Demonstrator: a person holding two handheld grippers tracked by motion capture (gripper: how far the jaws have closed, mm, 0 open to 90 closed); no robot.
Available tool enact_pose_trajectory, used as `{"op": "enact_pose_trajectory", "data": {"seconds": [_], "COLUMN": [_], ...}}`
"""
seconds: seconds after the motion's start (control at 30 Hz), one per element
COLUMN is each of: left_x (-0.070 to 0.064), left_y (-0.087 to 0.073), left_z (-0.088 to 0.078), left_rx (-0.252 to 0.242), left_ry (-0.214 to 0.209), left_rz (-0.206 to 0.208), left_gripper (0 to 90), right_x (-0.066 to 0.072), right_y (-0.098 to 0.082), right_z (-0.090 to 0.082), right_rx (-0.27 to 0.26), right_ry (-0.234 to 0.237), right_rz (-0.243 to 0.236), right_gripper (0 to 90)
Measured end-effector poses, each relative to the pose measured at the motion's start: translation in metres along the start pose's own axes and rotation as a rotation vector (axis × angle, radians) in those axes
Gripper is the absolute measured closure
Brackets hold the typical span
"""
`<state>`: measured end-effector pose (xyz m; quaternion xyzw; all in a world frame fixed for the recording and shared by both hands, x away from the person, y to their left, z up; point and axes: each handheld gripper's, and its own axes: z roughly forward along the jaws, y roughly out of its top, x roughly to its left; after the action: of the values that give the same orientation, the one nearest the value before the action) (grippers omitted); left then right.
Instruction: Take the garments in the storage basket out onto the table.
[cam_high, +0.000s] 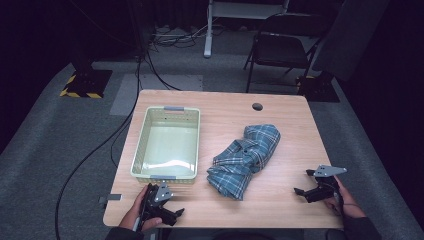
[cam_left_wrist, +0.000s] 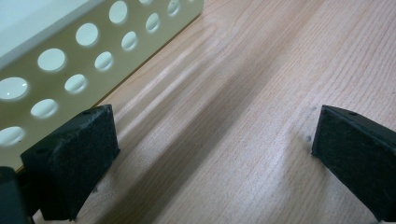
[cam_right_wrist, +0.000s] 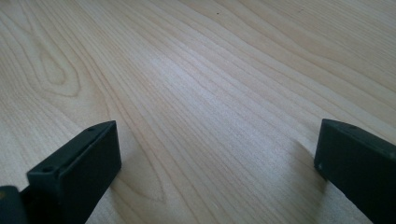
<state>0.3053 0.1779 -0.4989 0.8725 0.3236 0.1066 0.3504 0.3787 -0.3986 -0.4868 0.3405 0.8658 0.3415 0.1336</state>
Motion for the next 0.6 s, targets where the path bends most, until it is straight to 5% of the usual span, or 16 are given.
{"op": "enact_pose_trajectory", "data": {"seconds": [0.6], "left_x": [0.0004], "left_y": [-0.0004], "left_z": [-0.0003], "left_rx": [-0.001], "left_ry": [0.007], "left_rz": [-0.007], "left_gripper": [0.0], "right_x": [0.0000], "right_y": [0.0001], "right_z": [0.0001], "right_rx": [-0.001], "right_ry": [0.000], "right_rz": [0.000], "right_gripper": [0.4]}}
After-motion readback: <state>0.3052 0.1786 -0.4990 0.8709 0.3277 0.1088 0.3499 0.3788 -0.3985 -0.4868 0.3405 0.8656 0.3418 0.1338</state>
